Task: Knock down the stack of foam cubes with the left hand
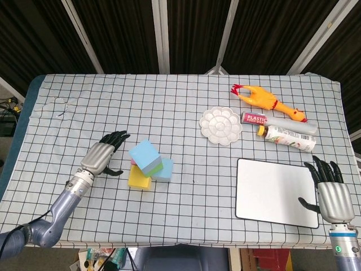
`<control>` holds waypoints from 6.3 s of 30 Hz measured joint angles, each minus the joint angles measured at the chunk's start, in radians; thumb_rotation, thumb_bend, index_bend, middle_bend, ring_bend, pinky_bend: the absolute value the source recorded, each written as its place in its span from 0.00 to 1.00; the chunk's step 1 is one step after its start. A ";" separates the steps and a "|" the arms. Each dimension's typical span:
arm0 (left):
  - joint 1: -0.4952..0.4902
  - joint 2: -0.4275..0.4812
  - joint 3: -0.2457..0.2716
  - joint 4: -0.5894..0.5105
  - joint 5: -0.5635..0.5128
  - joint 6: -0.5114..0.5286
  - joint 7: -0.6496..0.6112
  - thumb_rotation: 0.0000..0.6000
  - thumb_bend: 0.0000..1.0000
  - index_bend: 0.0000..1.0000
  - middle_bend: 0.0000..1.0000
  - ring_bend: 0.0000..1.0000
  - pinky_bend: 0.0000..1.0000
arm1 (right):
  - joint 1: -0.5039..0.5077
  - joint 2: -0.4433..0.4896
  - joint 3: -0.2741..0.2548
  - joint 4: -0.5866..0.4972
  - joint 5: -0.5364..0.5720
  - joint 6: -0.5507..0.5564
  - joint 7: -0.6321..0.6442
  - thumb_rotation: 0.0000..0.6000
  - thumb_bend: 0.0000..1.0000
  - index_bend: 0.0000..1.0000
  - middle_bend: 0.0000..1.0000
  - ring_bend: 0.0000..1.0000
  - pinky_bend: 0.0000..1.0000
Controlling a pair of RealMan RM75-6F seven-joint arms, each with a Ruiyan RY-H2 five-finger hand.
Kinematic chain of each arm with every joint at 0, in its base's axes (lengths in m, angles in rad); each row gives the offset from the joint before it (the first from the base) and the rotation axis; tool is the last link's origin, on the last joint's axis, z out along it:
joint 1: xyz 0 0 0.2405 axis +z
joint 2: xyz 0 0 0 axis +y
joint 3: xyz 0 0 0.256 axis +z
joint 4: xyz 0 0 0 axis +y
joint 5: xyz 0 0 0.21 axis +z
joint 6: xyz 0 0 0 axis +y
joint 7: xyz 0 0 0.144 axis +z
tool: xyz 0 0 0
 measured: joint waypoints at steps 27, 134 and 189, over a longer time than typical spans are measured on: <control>-0.114 -0.193 -0.001 0.183 -0.026 -0.047 -0.006 1.00 0.18 0.08 0.11 0.07 0.24 | 0.004 0.003 -0.001 0.003 0.008 -0.011 0.018 1.00 0.03 0.18 0.07 0.11 0.06; -0.136 0.037 0.117 0.003 0.139 -0.146 -0.293 1.00 0.10 0.03 0.03 0.00 0.12 | 0.024 -0.011 -0.014 0.006 0.025 -0.058 0.021 1.00 0.03 0.18 0.07 0.12 0.06; -0.052 0.184 0.188 0.051 0.198 -0.048 -0.312 1.00 0.05 0.00 0.00 0.00 0.06 | 0.038 -0.009 -0.011 -0.010 0.056 -0.091 0.015 1.00 0.03 0.18 0.07 0.13 0.06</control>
